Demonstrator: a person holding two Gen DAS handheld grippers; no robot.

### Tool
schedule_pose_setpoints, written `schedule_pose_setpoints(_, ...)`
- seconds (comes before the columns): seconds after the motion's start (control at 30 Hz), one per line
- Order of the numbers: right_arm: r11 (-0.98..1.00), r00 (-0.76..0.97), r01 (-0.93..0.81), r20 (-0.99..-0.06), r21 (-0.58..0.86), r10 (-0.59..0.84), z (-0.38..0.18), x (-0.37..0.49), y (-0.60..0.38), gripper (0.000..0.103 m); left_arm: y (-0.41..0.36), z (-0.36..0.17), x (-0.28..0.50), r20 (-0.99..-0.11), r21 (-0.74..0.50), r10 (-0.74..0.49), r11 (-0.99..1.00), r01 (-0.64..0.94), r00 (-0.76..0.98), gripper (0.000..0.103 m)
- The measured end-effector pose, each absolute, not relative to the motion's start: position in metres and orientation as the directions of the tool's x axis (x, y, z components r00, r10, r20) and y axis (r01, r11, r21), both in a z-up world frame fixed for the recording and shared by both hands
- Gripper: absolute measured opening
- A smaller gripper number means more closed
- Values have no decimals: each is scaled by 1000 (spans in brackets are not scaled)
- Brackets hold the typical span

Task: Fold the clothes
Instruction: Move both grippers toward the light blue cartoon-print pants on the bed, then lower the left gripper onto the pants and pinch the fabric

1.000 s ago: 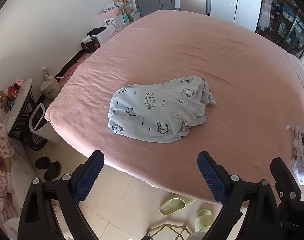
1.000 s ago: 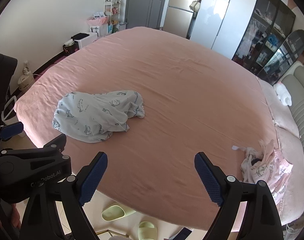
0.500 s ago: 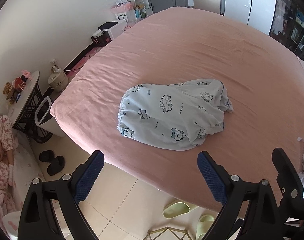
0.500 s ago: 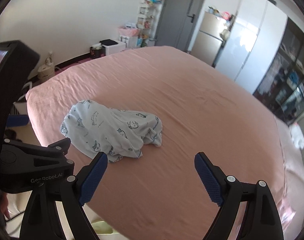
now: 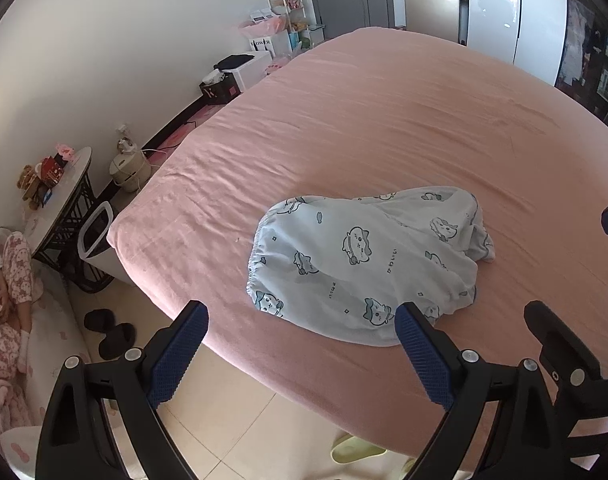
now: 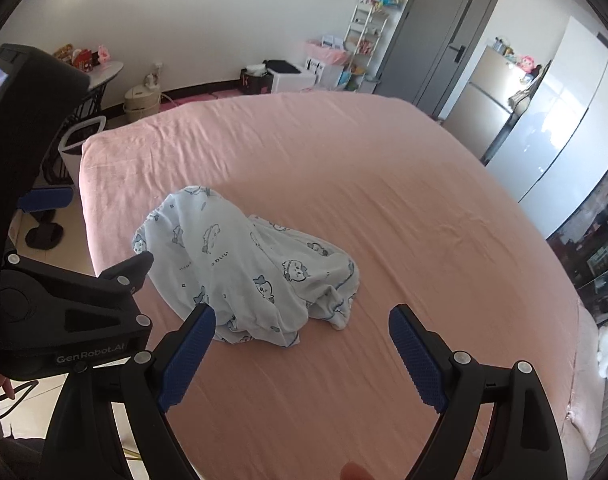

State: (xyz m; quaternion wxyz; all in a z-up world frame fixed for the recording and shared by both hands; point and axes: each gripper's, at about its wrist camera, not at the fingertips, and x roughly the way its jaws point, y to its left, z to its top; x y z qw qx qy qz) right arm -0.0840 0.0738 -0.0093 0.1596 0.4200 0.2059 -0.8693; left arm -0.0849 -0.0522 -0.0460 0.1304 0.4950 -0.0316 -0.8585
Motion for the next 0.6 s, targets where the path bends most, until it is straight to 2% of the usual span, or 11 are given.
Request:
schedule_pose_setpoints(0.13,-873,-564,452,-817,-183,-121,-28,-103,80,89,-54,-63,-97,-856,104,-168,-982,155,-488,95)
schedule_pose_setpoints(0.37,-940,-364,333,-909,77,-204,-62,-145,122,89,-31,-100,-107,-869,193,-172,-981,2,-464,95)
schedule_pose_setpoints(0.6,-955,-336,235,-906,183,-256,-82,-160,149,89,-43,-113,-114,-878,125,-107,-992,-7,-466,95)
